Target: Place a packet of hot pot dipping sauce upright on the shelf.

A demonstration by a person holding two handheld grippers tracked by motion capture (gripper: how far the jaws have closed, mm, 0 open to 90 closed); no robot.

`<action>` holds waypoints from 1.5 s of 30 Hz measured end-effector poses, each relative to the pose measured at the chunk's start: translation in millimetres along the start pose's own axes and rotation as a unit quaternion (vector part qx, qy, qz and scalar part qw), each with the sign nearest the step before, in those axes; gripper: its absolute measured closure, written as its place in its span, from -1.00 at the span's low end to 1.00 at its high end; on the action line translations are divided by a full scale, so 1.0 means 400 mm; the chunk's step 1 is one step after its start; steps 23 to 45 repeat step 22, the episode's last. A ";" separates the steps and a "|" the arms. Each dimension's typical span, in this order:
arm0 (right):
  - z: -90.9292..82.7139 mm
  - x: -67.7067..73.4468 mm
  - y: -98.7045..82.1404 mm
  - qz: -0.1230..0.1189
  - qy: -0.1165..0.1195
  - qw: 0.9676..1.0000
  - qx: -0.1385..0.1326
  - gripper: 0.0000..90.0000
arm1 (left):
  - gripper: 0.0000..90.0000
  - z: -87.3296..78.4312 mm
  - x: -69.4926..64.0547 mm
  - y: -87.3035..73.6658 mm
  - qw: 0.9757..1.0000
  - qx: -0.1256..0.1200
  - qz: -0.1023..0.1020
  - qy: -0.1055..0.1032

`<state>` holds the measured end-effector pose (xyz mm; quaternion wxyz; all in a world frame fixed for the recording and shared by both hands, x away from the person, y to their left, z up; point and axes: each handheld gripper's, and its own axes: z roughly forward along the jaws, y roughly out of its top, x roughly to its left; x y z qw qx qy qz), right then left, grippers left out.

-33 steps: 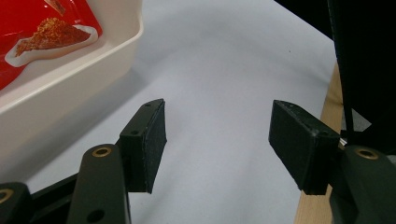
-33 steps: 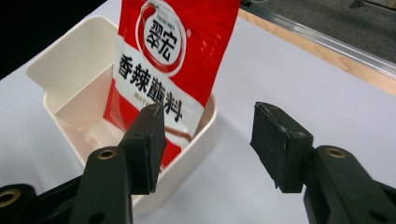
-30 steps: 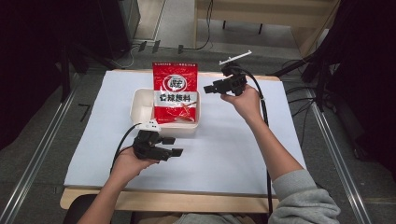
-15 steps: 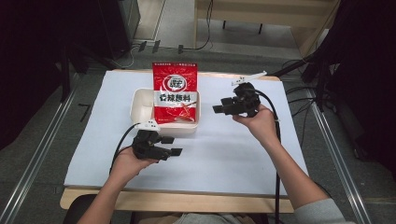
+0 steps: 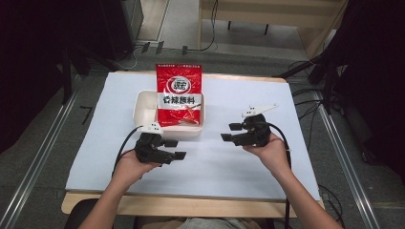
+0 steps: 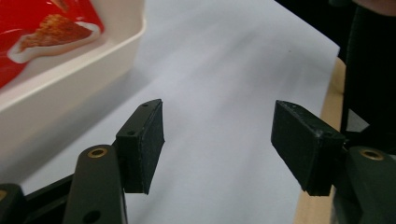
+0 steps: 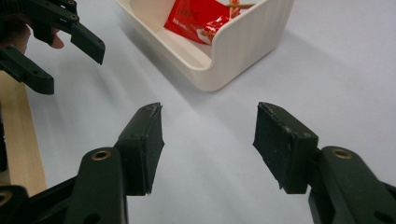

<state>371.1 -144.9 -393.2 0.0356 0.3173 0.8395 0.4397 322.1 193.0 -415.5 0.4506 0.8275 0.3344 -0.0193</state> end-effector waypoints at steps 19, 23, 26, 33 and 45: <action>0.050 -0.001 -0.102 0.029 0.000 0.999 0.014 -0.08 | -0.25 0.008 -0.005 -0.002 1.000 0.005 0.016 0.008; 0.057 -0.003 -0.100 0.029 0.002 0.999 0.018 -0.09 | -0.26 0.008 -0.003 -0.002 1.000 0.006 0.014 0.010; 0.057 -0.003 -0.100 0.029 0.002 0.999 0.018 -0.09 | -0.26 0.008 -0.003 -0.002 1.000 0.006 0.014 0.010; 0.057 -0.003 -0.100 0.029 0.002 0.999 0.018 -0.09 | -0.26 0.008 -0.003 -0.002 1.000 0.006 0.014 0.010; 0.057 -0.003 -0.100 0.029 0.002 0.999 0.018 -0.09 | -0.26 0.008 -0.003 -0.002 1.000 0.006 0.014 0.010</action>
